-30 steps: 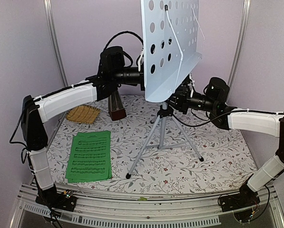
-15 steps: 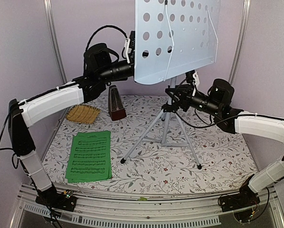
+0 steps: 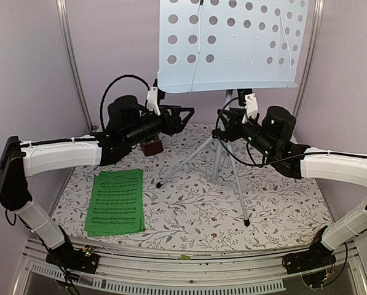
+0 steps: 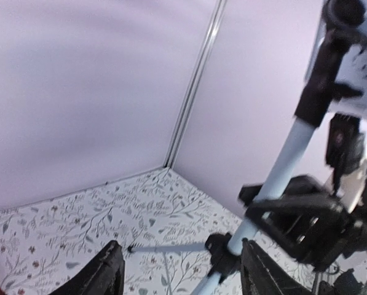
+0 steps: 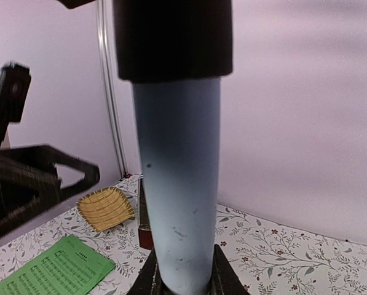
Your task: Set up the instrument practice props
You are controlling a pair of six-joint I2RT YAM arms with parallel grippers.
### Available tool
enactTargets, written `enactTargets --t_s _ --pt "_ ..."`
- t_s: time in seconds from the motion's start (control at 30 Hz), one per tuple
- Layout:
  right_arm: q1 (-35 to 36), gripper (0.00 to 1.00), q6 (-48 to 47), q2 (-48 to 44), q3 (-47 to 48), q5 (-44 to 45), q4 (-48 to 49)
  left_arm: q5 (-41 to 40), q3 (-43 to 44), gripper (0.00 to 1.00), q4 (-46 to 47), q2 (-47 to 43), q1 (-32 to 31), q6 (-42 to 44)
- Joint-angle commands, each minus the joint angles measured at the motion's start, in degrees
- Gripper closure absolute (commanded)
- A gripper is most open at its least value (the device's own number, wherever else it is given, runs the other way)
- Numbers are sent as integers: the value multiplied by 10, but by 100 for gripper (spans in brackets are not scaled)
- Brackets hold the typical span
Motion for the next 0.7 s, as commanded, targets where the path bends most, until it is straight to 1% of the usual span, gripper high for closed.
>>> enactTargets --t_s 0.0,0.2,0.37,0.5,0.67 --pt "7 100 55 -9 48 129 59 -70 -55 35 57 -40 -9 -26" --pt "40 100 46 28 107 232 29 -83 -76 35 66 -27 -49 12" --pt "65 100 16 69 165 291 4 -102 -75 38 69 -2 -74 8" --pt "80 100 -15 98 209 324 -25 -110 -72 42 66 20 -83 -14" --pt "90 100 0 112 245 351 -70 -149 -67 45 57 45 -105 -12"
